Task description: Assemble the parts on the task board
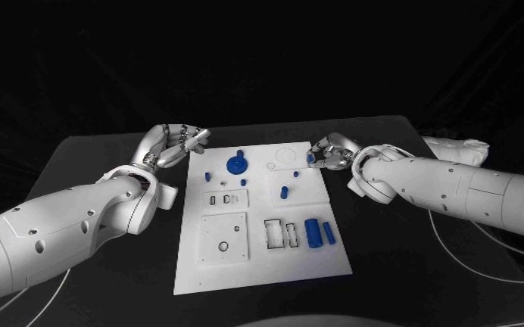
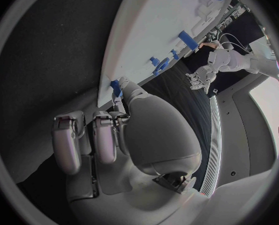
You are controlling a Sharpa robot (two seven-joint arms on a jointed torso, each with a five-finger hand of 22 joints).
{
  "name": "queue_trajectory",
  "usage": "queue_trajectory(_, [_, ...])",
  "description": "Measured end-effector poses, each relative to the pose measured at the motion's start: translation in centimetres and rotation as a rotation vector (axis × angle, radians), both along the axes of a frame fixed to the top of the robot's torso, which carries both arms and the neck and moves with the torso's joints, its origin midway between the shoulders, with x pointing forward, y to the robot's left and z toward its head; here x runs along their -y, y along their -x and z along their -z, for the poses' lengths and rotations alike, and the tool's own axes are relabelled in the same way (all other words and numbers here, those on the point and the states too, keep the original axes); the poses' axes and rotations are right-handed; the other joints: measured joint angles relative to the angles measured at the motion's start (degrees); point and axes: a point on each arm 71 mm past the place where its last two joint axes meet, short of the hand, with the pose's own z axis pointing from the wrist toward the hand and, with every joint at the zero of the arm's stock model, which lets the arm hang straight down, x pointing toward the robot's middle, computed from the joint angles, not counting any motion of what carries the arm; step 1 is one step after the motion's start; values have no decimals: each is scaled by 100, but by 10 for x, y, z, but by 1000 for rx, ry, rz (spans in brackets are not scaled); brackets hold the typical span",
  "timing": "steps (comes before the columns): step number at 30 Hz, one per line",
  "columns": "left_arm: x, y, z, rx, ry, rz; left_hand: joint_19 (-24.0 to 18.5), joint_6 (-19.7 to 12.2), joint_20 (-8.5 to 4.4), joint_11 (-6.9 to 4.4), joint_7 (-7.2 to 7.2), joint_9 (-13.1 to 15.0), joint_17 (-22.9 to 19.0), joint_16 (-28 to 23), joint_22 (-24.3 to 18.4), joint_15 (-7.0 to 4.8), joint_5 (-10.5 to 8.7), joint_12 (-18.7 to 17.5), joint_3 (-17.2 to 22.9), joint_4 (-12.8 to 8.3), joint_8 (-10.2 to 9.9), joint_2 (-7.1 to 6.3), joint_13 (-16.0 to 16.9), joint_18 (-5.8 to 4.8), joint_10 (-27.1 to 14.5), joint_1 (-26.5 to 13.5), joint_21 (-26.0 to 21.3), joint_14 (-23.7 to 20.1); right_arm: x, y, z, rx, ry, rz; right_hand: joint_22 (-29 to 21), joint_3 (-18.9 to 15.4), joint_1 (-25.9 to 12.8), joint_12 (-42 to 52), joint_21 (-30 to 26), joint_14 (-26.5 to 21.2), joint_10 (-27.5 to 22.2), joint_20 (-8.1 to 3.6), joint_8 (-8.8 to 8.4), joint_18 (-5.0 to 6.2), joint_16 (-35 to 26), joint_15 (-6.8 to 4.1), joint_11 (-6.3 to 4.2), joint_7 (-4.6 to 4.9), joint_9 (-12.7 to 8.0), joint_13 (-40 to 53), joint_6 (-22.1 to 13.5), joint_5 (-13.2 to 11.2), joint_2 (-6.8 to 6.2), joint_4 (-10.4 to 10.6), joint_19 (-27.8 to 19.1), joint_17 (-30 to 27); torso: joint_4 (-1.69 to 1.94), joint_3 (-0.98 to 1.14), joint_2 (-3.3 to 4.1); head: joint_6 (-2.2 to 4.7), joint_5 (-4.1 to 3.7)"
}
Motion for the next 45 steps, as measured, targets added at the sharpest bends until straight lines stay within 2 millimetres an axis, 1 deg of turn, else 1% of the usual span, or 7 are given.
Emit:
queue_trajectory(15, [0, 0, 0, 0, 0, -1, 0, 0, 0, 0, 0, -1, -6, -22, 1, 0, 0, 0, 0, 0, 0, 0, 1, 0, 0, 0, 0, 0, 0, -1, -1, 5, -1, 4, -1, 63, 60, 16, 0, 0, 0, 0, 138, 0, 0, 0, 1, 8, 13, -8, 505, -26, 154, -31, 0, -1, 1, 0, 6, 10, 4])
queue_trajectory(18, [-1, 0, 0, 0, 0, -1, 0, 0, 0, 0, 0, -1, -6, -22, 1, 0, 0, 0, 0, 0, 0, 0, 1, 0, 0, 0, 0, 0, -1, -1, -1, 8, -1, 7, -1, 62, 72, 15, 0, 0, 0, 0, 159, 0, 0, 0, 1, 57, 19, -11, 563, -36, 172, -32, 0, -1, 1, 1, 6, 10, 9])
queue_trajectory(27, [-1, 0, 0, 0, 0, -1, 0, 0, 0, 0, 0, -1, -6, -22, 1, 0, 0, 0, 0, 0, 0, 0, -2, 0, 0, 0, 0, 0, -9, 4, -3, 28, -51, 11, -1, 53, 74, 16, 0, 0, 0, 1, 159, 0, 0, 0, 1, 94, 27, -9, 604, -70, 184, -39, 0, -2, 1, 1, 6, 18, 43])
queue_trajectory(32, [-1, 0, 0, 0, 0, -1, 0, 0, 0, 0, 0, -1, -6, -22, 1, 0, 0, 0, 0, 0, 0, 0, -4, 0, 0, 0, 0, 0, -20, 6, -12, 60, -114, 17, -2, 22, 72, 16, 0, 0, 0, 1, 159, 0, 0, 0, 1, 94, 29, -5, 605, -101, 186, -22, 0, -2, 1, 1, 3, 5, 78])
queue_trajectory(35, [0, 0, 0, 0, 0, 0, 0, 0, 0, 0, 0, -2, -5, -22, -2, 0, 0, 0, 0, 0, 0, 0, -4, 0, 0, 0, 0, 0, -31, 5, -25, 89, -154, 9, -2, -1, 59, 17, 0, 0, 0, 1, 159, 0, 0, 0, 1, 96, 30, -2, 606, -103, 199, -21, 0, -2, 3, 0, 3, -11, 105])
queue_trajectory(37, [0, 0, 0, 0, 0, 0, 0, 0, 0, 0, 0, -2, -5, -22, -4, 0, 0, 0, 0, 0, 0, 0, -3, 0, 0, 0, 0, 0, -38, 5, -31, 102, -174, 1, -2, -10, 59, 19, 0, 0, 0, 1, 159, 0, 0, 0, 1, 126, 30, -1, 637, -104, 199, -23, 0, -2, 6, -2, 2, -18, 122])
queue_trajectory(45, [2, 0, 0, 0, 1, 3, 0, 0, 0, 0, 0, -2, -5, -22, -3, 0, 0, 0, 0, 0, 0, 0, -3, 0, 0, 0, 0, 0, -82, 16, -44, 95, -239, -72, -2, -51, 58, 22, 0, 0, 8, 1, 159, 0, 0, 0, 33, 146, 31, -1, 657, -137, 198, 16, 0, -3, 10, -5, 1, -51, 238])
